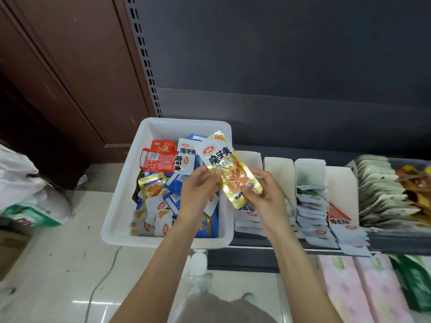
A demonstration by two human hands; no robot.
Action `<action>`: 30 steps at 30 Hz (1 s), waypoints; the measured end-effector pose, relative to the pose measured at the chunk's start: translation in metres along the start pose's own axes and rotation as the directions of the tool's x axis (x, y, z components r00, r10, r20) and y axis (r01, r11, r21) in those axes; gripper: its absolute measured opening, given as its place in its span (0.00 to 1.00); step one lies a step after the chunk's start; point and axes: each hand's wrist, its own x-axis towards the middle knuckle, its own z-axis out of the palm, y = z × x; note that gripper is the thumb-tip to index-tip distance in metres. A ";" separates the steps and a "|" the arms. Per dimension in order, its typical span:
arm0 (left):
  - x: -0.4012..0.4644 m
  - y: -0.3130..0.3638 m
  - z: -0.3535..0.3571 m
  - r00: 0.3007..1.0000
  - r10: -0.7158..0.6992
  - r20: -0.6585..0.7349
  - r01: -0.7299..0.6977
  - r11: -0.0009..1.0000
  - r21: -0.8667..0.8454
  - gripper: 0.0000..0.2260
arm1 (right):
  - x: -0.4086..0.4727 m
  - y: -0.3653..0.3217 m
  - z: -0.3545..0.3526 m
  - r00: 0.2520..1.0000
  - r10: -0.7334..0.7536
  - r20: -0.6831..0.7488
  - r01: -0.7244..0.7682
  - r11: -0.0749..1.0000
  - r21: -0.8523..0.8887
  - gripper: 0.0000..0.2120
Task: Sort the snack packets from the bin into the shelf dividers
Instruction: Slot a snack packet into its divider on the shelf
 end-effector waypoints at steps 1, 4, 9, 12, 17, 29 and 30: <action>-0.001 -0.002 0.004 0.999 0.047 -0.018 -0.045 0.997 0.058 0.08 | -0.003 0.000 -0.004 1.000 -0.007 0.014 0.008 0.997 -0.070 0.17; -0.004 0.004 0.021 0.986 0.166 0.003 -0.165 0.977 0.138 0.06 | -0.009 -0.012 -0.024 0.995 -0.095 -0.024 0.086 0.967 -0.239 0.25; 0.001 0.019 0.061 0.875 0.329 0.356 -0.455 0.812 0.366 0.05 | -0.018 -0.064 -0.072 0.895 -0.446 -0.001 0.398 0.800 -0.449 0.36; 0.004 0.014 0.085 0.805 0.348 0.480 -0.567 0.690 0.451 0.07 | -0.012 -0.077 -0.097 0.835 -0.548 0.050 0.442 0.615 -0.653 0.21; 0.017 -0.008 0.100 0.786 0.357 0.505 -0.599 0.641 0.479 0.09 | -0.004 -0.058 -0.121 0.791 -0.589 0.164 0.439 0.361 -0.822 0.05; 0.024 -0.038 0.064 0.749 0.169 0.641 -0.655 0.343 0.673 0.10 | 0.005 0.014 -0.103 0.848 -0.437 0.299 0.281 -0.108 -0.954 0.13; 0.022 -0.037 0.058 0.745 0.151 0.649 -0.658 0.325 0.679 0.10 | 0.003 0.015 -0.101 0.853 -0.406 0.329 0.298 -0.140 -0.944 0.14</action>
